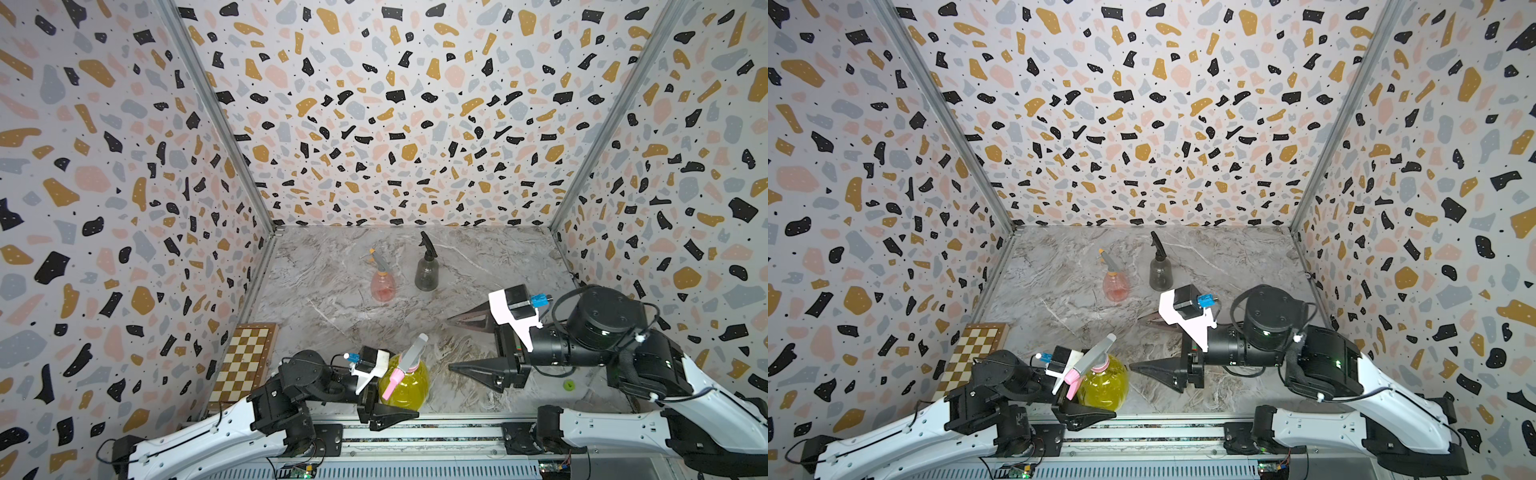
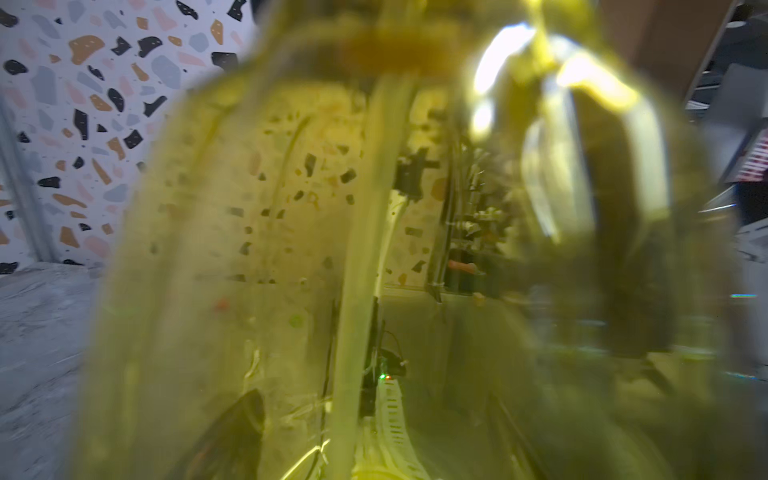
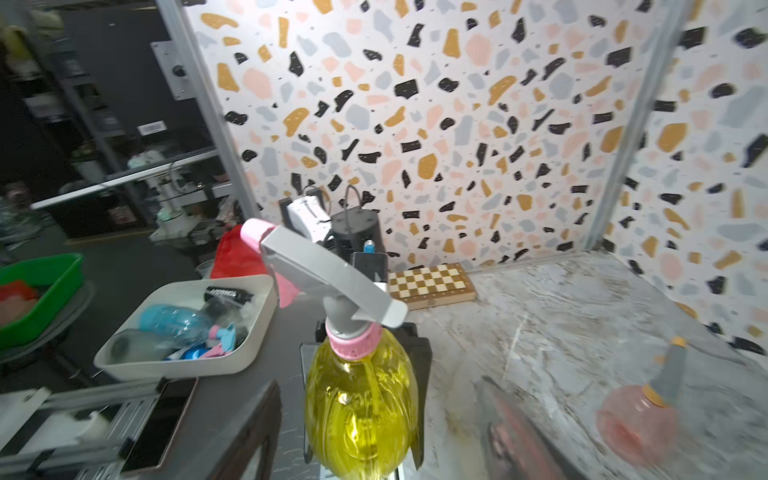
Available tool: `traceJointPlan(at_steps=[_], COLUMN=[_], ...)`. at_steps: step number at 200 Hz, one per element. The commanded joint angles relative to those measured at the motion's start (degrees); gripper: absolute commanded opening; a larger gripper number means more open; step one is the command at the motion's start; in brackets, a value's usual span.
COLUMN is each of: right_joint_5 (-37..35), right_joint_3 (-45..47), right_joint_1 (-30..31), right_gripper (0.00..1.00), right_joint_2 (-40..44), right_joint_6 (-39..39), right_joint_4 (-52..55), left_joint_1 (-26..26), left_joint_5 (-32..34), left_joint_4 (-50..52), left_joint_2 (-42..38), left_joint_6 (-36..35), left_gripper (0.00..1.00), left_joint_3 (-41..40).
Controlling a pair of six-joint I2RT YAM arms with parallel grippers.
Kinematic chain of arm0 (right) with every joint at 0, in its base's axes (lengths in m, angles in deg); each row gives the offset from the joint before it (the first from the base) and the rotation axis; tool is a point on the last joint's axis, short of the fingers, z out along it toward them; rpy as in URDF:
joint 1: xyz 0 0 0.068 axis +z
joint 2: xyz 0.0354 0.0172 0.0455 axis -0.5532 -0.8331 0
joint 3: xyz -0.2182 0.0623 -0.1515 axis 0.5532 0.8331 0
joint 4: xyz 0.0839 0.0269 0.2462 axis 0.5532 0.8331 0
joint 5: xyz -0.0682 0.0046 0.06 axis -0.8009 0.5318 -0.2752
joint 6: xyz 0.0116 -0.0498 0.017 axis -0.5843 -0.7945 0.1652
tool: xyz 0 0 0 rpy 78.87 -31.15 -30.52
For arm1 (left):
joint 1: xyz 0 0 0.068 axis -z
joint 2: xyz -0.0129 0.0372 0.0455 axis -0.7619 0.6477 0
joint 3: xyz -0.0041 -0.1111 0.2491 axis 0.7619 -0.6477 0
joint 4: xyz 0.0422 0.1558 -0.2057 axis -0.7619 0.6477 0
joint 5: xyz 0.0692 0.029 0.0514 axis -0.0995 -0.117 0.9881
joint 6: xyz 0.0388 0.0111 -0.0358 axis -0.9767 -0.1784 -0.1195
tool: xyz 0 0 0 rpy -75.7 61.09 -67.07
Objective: Attach spray nozzles to spray bottles
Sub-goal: Screw the spray nozzle on the spray bottle.
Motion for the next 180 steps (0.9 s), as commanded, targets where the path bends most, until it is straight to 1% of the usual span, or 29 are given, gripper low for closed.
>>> traceJointPlan(at_steps=[1, 38, 78, 180], right_joint_5=[12.33, 14.95, 15.59, 15.94], right_joint_3=[0.54, 0.39, 0.41, -0.68], right_joint_1=[-1.08, -1.02, -1.03, -1.08], right_gripper=[0.73, 0.68, 0.66, 0.55], right_joint_2=[-1.36, -3.48, -4.59, -6.95], right_joint_6=[-3.02, -3.51, -2.57, -0.62], right_joint_4=[-2.58, -4.35, -6.88, -8.77], left_joint_1=[0.11, 0.15, 0.11, 0.11], left_joint_5=[-5.98, -6.42, -5.98, -4.81], left_joint_4=[-7.15, -7.41, -6.85, -5.88], left_joint_2=[0.22, 0.48, 0.36, 0.87], left_joint_6=[2.81, 3.17, 2.92, 2.43], left_gripper=[0.00, 0.00, 0.00, 0.00], left_joint_3=[1.65, 1.49, 1.53, 1.71])
